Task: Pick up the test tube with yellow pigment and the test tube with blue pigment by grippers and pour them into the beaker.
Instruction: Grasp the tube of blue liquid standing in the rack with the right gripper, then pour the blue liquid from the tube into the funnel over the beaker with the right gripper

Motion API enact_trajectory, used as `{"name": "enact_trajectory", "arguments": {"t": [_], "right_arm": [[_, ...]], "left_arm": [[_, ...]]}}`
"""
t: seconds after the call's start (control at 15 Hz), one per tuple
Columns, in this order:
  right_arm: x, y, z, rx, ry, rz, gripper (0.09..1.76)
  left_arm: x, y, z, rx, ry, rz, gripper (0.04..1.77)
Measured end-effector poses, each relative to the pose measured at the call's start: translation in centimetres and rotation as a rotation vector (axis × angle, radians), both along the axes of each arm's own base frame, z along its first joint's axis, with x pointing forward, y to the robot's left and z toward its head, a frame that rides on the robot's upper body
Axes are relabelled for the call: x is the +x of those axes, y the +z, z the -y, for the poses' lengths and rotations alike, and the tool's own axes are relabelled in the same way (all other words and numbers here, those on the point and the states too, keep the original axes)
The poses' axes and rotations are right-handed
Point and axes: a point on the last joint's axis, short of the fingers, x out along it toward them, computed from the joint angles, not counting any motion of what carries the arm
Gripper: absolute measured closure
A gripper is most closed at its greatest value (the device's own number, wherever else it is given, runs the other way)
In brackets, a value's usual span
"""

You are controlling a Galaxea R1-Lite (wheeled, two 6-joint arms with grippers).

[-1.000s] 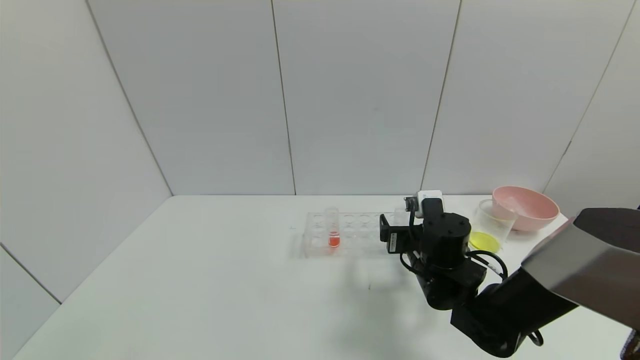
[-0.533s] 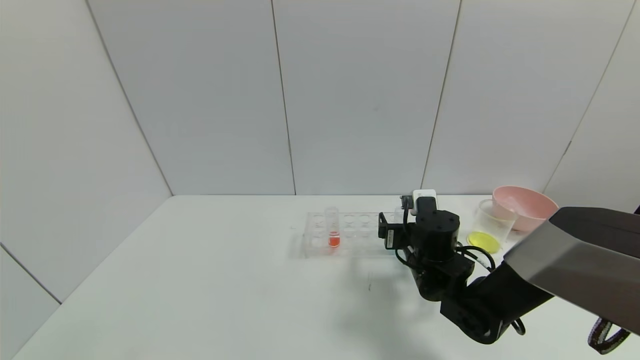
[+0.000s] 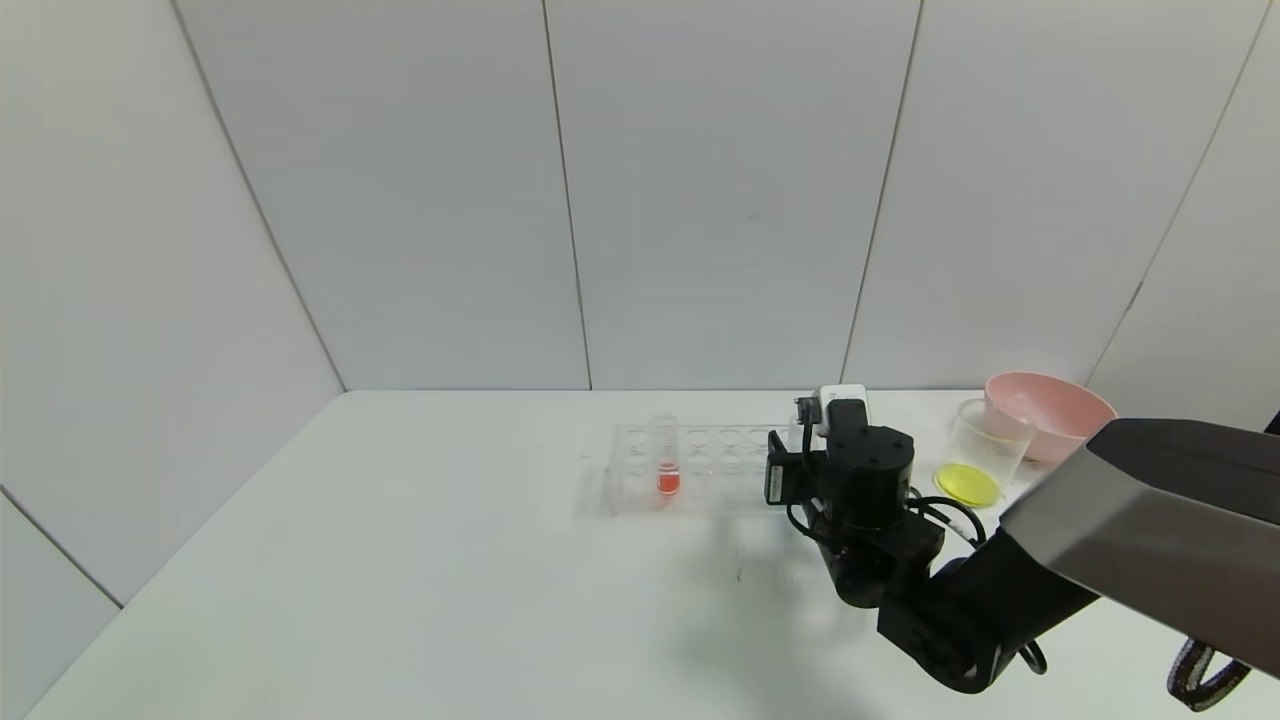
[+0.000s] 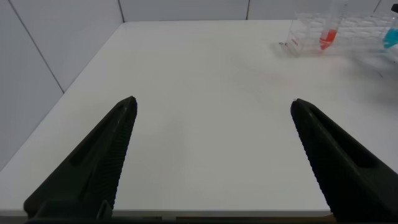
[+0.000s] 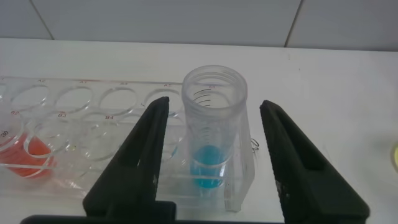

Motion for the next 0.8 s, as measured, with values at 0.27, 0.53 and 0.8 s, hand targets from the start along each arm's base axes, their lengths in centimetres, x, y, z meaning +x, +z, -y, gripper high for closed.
{"name": "enact_trajectory", "arguments": {"t": [0.27,0.53,0.8], "right_arm": [[-0.08,0.00,-0.18,0.002,0.004,0.002,1.37],[-0.05,-0.03,-0.08,0.001,0.001,0.001,1.37],[-0.01,-0.02,0.09,0.000,-0.005,0.000,1.37]], "left_arm": [[0.00,0.00,0.00,0.000,0.000,0.000,0.05],[0.00,0.00,0.00,0.000,0.000,0.000,0.05],[0.00,0.00,0.00,0.000,0.000,0.000,0.05]]}}
